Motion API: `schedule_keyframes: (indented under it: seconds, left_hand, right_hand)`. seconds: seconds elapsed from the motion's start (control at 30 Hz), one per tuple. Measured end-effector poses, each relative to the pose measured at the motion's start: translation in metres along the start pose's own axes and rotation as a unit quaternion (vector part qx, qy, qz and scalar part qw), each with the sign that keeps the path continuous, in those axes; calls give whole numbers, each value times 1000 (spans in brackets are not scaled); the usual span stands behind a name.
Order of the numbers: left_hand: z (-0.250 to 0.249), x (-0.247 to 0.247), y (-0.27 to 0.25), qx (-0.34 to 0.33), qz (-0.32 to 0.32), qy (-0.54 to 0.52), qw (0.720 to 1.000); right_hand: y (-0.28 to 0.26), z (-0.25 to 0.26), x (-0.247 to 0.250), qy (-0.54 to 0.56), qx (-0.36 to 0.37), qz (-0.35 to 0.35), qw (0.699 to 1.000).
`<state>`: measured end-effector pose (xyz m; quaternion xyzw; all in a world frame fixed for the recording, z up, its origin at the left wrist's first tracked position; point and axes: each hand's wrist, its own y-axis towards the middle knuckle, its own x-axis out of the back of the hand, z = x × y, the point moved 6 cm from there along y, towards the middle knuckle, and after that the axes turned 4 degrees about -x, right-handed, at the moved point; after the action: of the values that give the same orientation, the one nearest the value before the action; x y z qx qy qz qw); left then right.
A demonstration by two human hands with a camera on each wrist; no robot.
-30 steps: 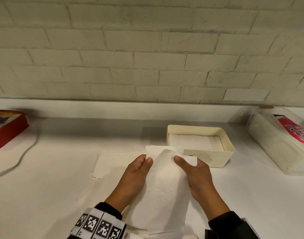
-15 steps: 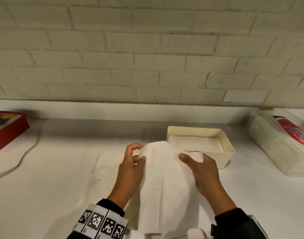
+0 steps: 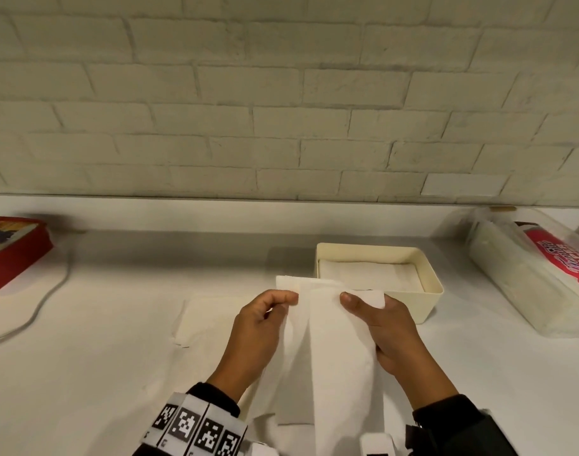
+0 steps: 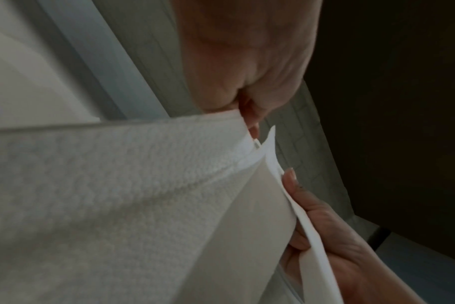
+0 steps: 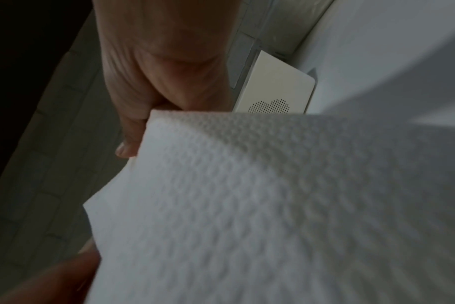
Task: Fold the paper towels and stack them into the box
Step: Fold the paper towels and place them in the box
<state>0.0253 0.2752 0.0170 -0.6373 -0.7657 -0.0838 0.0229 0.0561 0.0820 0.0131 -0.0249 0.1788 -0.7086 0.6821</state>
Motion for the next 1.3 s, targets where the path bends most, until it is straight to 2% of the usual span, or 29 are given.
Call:
schedule_keyframes:
  seconds: [0.13,0.3,0.47,0.77,0.9,1.0,1.1,1.17,1.23,1.3]
  left_hand:
    - [3,-8,-1,33,40,-51,997]
    - [6,-8,2,23,-2,-10,1000]
    - [3,-11,-1,37,5,-58,998]
    - [-8,-16,-6,0,42,-40,998]
    - [-7,-11,-4,-33,16,24,999]
    - [-13,-7,-4,-69,8,54,996]
    - [-16,-8,-2,-86,25,52,995]
    - [-19,-11,-1,-98,43,59,993]
    - [-21,-13,-1,-109,53,71,990]
    - [-20,-14,-1,-114,56,74,989]
  right_hand:
    - [1,0,-5,-7,15,-12,1000]
    - [-1,1,-9,-14,41,-45,998]
    - [-2,3,-9,-17,66,-69,995]
    - [2,-2,-16,-41,75,-70,994]
    - [-4,2,-16,-117,83,-64,988]
    - [-9,19,-13,-278,134,-32,951]
    - [-13,40,-23,-428,219,52,875]
    - [-14,46,-33,-494,250,99,827]
    - [-11,47,-39,-518,266,114,805]
    - [-9,46,-41,-515,261,108,809]
